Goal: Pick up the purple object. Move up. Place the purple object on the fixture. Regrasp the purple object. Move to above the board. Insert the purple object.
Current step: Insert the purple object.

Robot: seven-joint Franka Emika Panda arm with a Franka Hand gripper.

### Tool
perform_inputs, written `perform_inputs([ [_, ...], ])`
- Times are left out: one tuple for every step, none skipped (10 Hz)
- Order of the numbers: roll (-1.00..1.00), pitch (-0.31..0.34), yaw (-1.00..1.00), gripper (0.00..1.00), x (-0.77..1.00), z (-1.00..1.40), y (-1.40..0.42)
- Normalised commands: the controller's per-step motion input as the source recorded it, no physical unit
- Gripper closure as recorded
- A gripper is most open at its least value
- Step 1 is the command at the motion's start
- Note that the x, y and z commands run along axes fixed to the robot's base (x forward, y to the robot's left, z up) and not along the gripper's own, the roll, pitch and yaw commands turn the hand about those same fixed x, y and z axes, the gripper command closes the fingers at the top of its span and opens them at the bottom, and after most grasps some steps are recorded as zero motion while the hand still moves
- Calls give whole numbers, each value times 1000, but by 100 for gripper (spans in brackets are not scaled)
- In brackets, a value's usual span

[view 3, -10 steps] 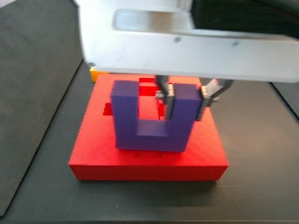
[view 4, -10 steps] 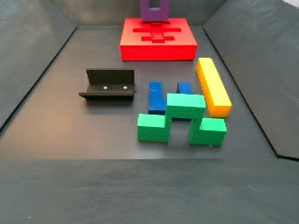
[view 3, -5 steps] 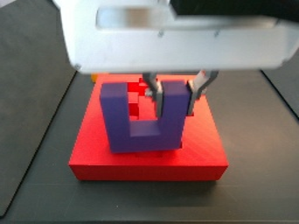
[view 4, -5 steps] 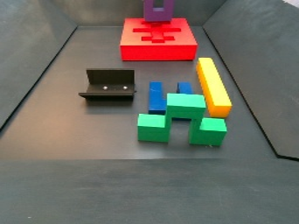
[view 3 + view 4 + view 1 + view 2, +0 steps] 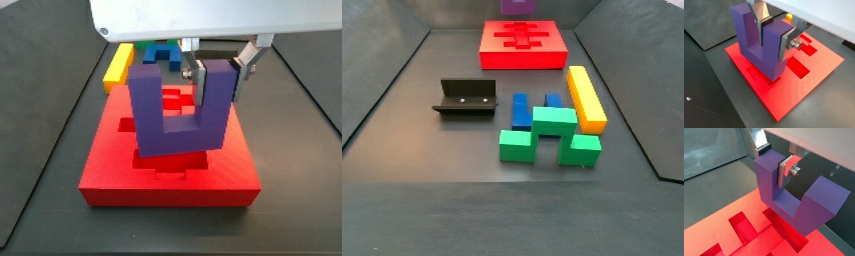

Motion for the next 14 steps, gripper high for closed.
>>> perform_inputs([
  [384,100,-143,100,223,-177,-89],
  [490,61,-109,100,240,-100,-91],
  [500,54,-97,100,231,-100,-114],
  [483,24,-86,100,186,-154,-146],
  [381,0,-80,100,71,-200,-151],
  [363,0,-60,100,34,-266,-140],
  [266,-14,-20,100,0,-234,-14],
  [176,-3,-31,100,0,-174,0],
  [70,-44,-83,100,-160,-171,26],
  [14,-59,-160,100,-297,-134,0],
  [0,-110,-154,100,-314,-177,0],
  [0,-147,-114,100,-260,-206,-34],
  [0,-143,-77,100,-249,-234,-80],
  [0,-117,-49,100,-154,-166,-123],
])
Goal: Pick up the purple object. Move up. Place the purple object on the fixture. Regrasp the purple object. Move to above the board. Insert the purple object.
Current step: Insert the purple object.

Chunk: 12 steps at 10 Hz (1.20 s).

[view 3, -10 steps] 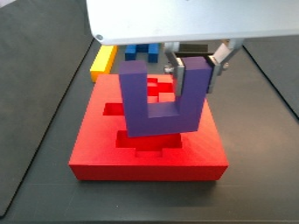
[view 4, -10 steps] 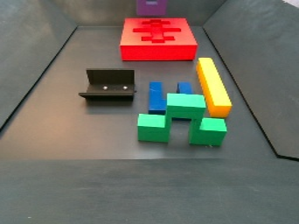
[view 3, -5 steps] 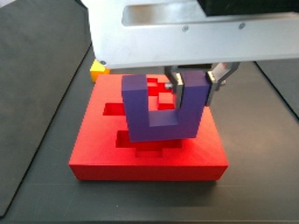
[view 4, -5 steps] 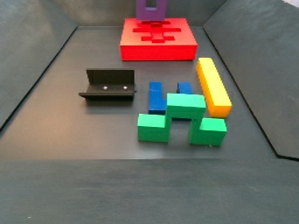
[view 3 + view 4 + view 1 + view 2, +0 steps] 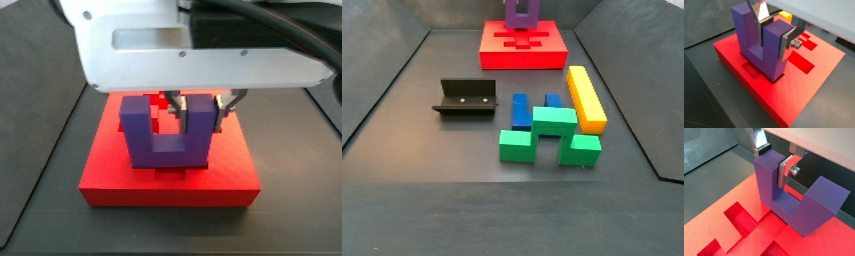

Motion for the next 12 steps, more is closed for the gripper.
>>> perform_inputs([
  [20,-20,0,100,29,-94,-183],
  [67,0,54,100,294,-151,-123],
  [80,43,89,100,434,-100,-63],
  [59,57,49,100,391,-91,0],
  [0,0,0,100,223,-203,317],
  [-34,-40,0,100,257,-406,314],
  [0,-60,0,100,209,-609,117],
  [0,-20,0,100,191,-631,17],
  [0,0,-31,100,123,-569,-17],
  [0,0,-43,100,114,-560,-74],
  [24,0,-31,100,163,-534,-111],
  [16,0,-29,100,177,-457,-111],
])
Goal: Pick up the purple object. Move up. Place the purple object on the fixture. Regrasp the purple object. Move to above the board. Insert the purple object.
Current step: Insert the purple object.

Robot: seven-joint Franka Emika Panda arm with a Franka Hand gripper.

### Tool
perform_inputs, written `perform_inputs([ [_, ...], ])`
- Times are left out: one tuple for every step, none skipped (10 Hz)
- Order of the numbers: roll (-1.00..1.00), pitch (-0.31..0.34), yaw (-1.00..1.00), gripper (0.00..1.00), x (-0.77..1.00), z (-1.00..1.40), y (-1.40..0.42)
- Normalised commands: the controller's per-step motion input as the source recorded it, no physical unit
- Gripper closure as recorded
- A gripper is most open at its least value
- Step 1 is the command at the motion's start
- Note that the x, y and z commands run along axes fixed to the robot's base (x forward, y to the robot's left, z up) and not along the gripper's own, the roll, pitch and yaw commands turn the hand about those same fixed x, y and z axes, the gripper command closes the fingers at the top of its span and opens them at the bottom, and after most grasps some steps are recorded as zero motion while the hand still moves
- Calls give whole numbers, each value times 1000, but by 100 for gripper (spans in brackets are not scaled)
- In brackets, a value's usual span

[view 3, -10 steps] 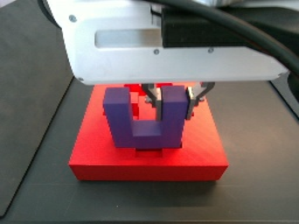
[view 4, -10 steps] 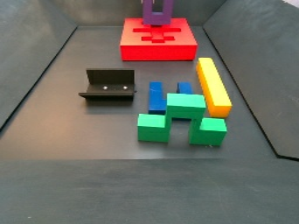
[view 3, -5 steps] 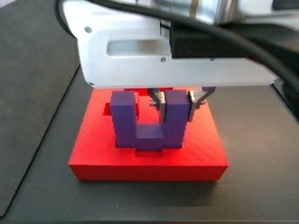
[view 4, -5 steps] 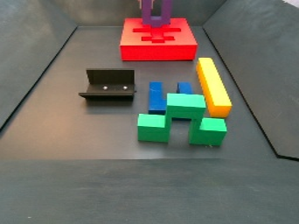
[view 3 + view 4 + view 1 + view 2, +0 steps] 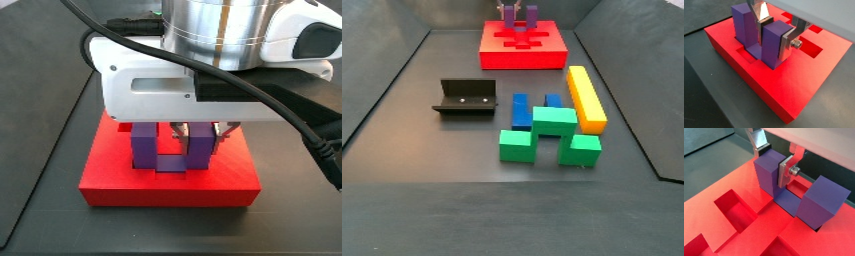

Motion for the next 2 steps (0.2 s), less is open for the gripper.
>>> perform_inputs([
  [0,0,-63,100,183,-471,-129],
  [41,34,-66,100,203,-491,-346],
])
